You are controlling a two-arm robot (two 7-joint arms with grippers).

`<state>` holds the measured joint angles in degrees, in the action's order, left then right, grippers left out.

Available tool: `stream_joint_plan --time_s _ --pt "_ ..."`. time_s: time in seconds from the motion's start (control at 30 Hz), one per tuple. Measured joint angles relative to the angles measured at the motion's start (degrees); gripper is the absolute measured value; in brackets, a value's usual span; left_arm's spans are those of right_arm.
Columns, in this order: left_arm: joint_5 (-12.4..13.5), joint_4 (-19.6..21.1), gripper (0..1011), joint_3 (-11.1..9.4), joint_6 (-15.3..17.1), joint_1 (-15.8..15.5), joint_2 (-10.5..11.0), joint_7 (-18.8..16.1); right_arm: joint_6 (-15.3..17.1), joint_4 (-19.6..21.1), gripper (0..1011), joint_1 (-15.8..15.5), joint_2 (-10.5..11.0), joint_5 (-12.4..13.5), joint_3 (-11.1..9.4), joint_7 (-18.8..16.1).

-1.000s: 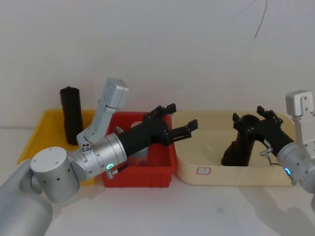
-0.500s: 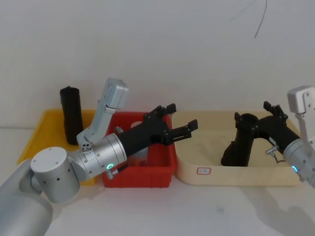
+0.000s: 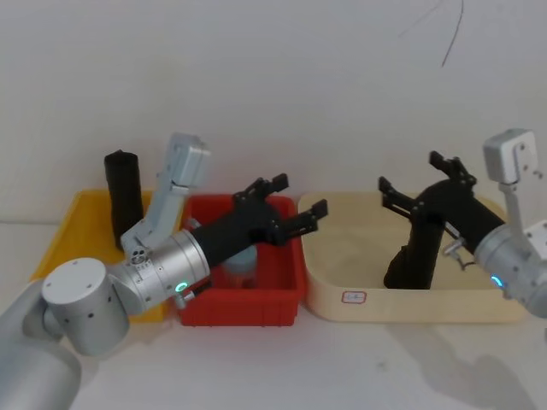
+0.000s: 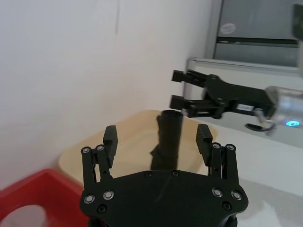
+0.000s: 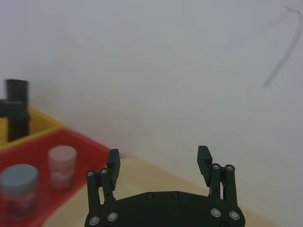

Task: Pick up the garbage bag with the one hand and transfer it to the other hand.

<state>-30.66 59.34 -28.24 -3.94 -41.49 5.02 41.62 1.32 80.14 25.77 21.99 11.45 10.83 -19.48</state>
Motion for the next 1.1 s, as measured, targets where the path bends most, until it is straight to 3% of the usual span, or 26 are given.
stream_joint_plan --time_s 0.27,0.67,1.1 --pt "1.05 3.26 1001 1.54 -1.28 1.77 1.78 -4.75 -0.17 2.14 1002 0.37 -0.94 0.74 2.41 -2.35" --pt "3.22 8.5 1001 4.5 -3.32 4.62 4.4 -12.11 -0.08 2.05 1001 2.17 -2.77 2.12 5.97 -5.69" --pt "9.01 14.54 1001 7.54 -5.98 7.92 7.1 -21.4 0.37 -1.5 1001 5.24 -5.83 4.02 10.02 -9.55"
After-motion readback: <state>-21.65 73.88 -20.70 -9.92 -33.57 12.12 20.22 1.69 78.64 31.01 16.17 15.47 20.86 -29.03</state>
